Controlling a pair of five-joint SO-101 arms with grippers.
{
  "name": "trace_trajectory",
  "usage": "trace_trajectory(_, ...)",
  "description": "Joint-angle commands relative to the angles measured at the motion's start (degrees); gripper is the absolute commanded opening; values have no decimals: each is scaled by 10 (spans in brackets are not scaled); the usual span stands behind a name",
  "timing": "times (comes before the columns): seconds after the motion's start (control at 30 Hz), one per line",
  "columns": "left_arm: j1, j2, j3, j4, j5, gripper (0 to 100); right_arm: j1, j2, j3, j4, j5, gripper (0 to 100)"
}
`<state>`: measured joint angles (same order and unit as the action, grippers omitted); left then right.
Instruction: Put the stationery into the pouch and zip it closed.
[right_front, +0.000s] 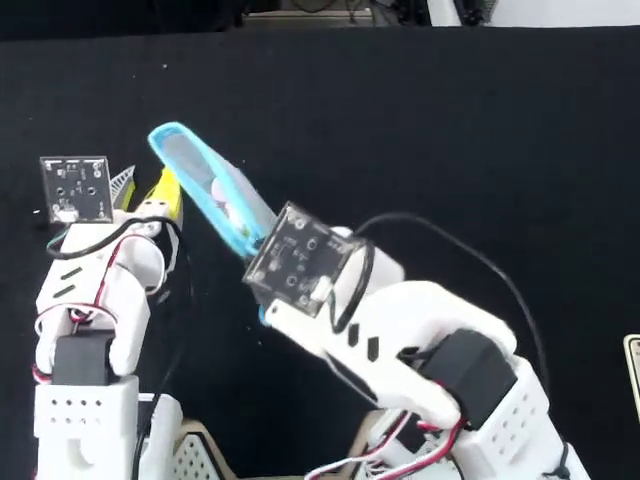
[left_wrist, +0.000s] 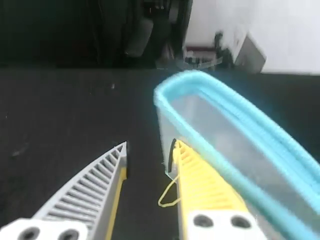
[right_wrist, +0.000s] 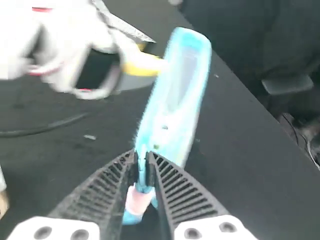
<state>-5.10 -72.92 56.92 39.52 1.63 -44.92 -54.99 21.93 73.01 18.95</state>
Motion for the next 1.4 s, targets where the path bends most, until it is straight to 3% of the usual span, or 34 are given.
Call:
trace_trajectory(0.0,17,0,14,-55,29,155,-25,-8,-4,-34,4,11)
trace_trajectory(0.13,17,-6,8,-7,37,156,-17,-7,0,-69,4,11)
trace_trajectory(0.4,29,-62,-106,299,35,157,6,-7,4,-104,4,11)
trace_trajectory(0.6,182,-139,-115,403,-17,221,6,7,7,-105,31,11)
trace_trajectory(0.73,262,-175,-115,405,-17,233,6,25,3,-104,30,11)
trace_trajectory(0.93,232,-197,-40,344,-17,235,7,25,2,-104,31,11)
trace_trajectory(1.23,276,-255,-21,335,-11,235,7,24,2,-103,32,11)
trace_trajectory(1.37,233,-265,1,310,-11,235,7,24,1,-104,32,11)
